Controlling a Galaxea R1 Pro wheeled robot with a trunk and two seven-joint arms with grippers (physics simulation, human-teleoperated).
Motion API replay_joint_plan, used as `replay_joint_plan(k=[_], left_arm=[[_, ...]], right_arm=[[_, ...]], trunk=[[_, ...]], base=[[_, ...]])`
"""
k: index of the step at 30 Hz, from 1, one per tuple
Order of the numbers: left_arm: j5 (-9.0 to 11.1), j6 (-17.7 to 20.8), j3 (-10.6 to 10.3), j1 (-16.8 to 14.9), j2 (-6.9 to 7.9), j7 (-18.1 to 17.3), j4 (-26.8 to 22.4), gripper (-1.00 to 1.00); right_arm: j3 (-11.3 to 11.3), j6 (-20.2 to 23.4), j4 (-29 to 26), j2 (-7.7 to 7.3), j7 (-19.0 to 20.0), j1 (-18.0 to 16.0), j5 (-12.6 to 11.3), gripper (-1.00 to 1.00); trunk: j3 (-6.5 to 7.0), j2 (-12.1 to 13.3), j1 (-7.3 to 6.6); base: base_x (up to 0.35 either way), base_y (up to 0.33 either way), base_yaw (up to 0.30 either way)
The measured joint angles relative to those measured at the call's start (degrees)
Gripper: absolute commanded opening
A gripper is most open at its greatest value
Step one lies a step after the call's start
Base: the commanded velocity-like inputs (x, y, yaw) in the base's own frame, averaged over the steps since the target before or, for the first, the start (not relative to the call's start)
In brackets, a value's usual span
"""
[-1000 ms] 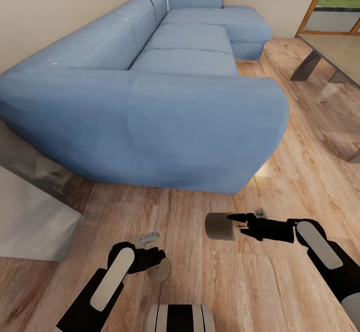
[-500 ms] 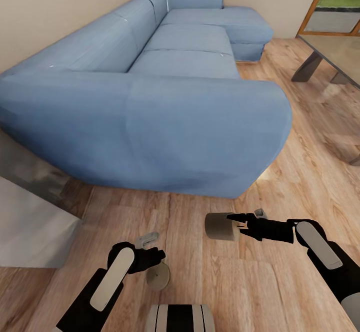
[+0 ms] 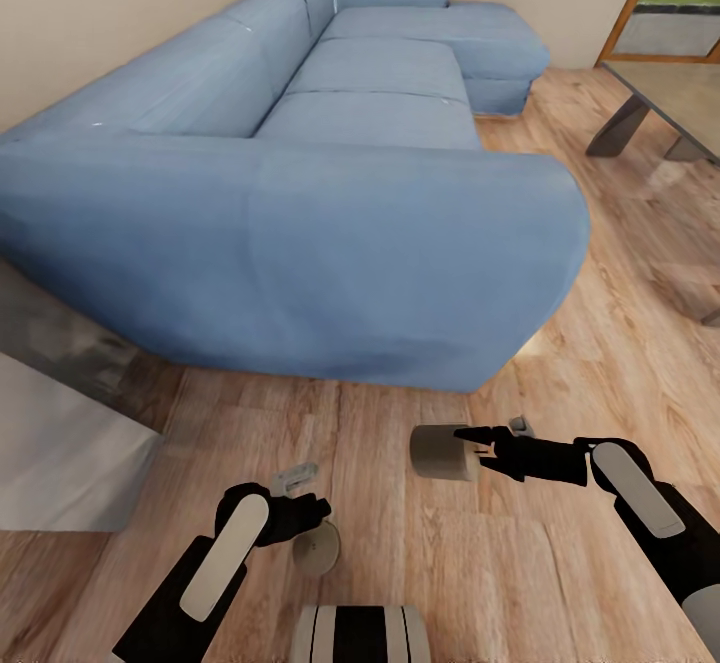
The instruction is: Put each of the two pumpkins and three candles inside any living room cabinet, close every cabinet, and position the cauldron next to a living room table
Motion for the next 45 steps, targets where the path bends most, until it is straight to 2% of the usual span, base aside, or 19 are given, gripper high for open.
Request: replay_joint_plan(k=[6,10,15,21,26,29,32,35,45], left_arm=[[-0.18,-0.54,-0.03,0.00,0.04,-0.05,0.05,1.00],[-0.26,-2.61,-0.20,0.00,0.07,-0.06,0.07,1.00],[-3.44,-3.65,-0.21,0.00,0.00,-0.13,0.08,1.00],[-3.99,-4.99,-0.36,0.00,0.00,-0.22,0.08,1.00],[-4.11,-5.70,-3.10,0.00,-0.01,-0.24,0.08,1.00],[-3.98,-7.44,-4.46,0.00,-0.01,-0.25,0.10,1.00],[-4.10,-8.67,-6.15,0.00,-0.13,-0.23,1.91,1.00],[-4.21,-9.43,-6.61,0.00,-0.77,-0.27,3.17,1.00],[-4.41,-11.61,-6.67,0.00,-0.97,-0.25,3.89,1.00]], right_arm=[[0.00,-0.02,0.00,0.03,0.00,0.00,0.03,-1.00],[0.00,-0.04,0.00,0.05,0.00,0.00,0.02,-1.00],[0.00,-0.07,0.00,0.00,0.00,0.00,0.09,-1.00],[-0.06,-0.09,0.00,-0.01,0.00,0.00,0.09,-1.00],[-0.08,-0.09,0.00,-0.01,0.00,-0.01,0.11,-1.00],[-0.08,-0.09,0.00,-0.01,0.00,0.00,0.11,-1.00],[-0.08,-0.09,0.00,-0.01,0.00,-0.01,0.11,-1.00],[-0.09,-0.09,0.00,-0.01,0.02,-0.02,0.11,-1.00],[-0.09,-0.08,0.00,-0.08,0.07,0.00,0.02,-1.00]], trunk=[[-1.33,-0.08,0.15],[-2.22,-0.13,0.26],[-3.33,-0.20,0.39],[-4.66,-0.28,0.54],[-5.76,-0.35,0.67],[-6.43,-0.39,0.75],[-7.09,-0.43,0.82],[-7.76,-0.47,0.90],[-7.77,-0.47,0.90]], base=[[0.000,0.000,0.000],[0.000,0.000,0.000],[0.000,0.000,0.000],[0.000,0.000,0.000],[0.000,0.000,0.000],[0.000,0.000,0.000],[0.000,0.000,0.000],[0.000,0.000,0.000],[0.000,0.000,0.000]])
